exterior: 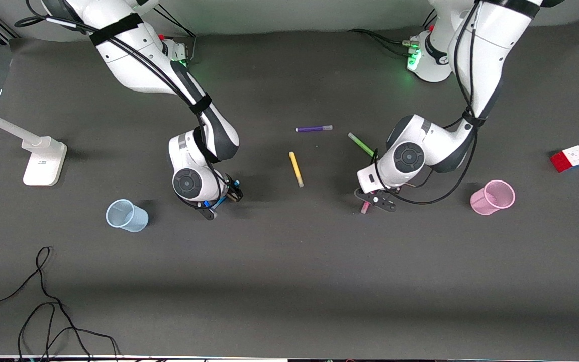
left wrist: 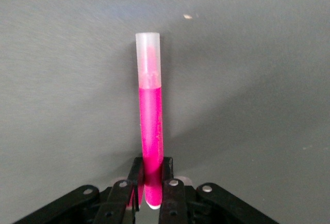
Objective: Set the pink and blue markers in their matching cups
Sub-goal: 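Lift the blue marker toward the blue cup while the left gripper carries pink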
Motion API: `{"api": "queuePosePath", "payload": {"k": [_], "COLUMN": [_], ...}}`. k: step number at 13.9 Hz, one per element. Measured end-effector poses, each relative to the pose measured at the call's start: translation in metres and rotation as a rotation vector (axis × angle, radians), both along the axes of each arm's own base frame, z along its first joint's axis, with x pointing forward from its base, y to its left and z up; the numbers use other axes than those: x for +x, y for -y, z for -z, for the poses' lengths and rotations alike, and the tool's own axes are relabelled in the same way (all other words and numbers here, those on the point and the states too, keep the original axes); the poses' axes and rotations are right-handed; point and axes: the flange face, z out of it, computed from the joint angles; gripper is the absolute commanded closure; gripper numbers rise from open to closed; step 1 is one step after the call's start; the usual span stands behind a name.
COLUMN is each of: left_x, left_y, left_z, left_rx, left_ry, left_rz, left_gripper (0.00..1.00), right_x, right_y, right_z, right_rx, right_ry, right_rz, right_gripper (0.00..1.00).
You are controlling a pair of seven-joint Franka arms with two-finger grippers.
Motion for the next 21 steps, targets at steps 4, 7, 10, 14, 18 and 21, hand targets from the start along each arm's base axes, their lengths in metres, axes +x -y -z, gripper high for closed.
{"api": "queuePosePath", "payload": {"k": [4, 7, 10, 14, 18, 21], "left_x": [0.051, 0.072, 0.08, 0.08, 0.08, 0.076], "left_y": [-0.029, -0.08, -0.16, -0.271, -0.319, -0.327], "left_z": [-0.112, -0.196, -0.263, -0.29, -0.276, -0.254], "left_rx": [0.035, 0.048, 0.071, 0.059, 0.099, 0.139], "left_ry": [-0.072, -0.134, -0.199, -0.25, -0.27, -0.365], "left_rz": [-0.104, -0.2, -0.313, -0.394, -0.398, -0.382], "left_gripper": [0.94, 0.97, 0.97, 0.97, 0.97, 0.97], "right_x": [0.037, 0.081, 0.104, 0.099, 0.082, 0.071], "right_y": [0.035, 0.076, 0.148, 0.281, 0.336, 0.346], "right_z": [-0.046, -0.152, -0.262, -0.328, -0.301, -0.249], "right_rx": [-0.023, 0.046, 0.197, 0.438, 0.611, 0.734], "right_ry": [-0.011, -0.07, -0.136, -0.181, -0.225, -0.255], "right_rz": [0.051, 0.136, 0.232, 0.264, 0.097, -0.042], "right_gripper": [1.0, 1.0, 1.0, 1.0, 1.0, 1.0]}}
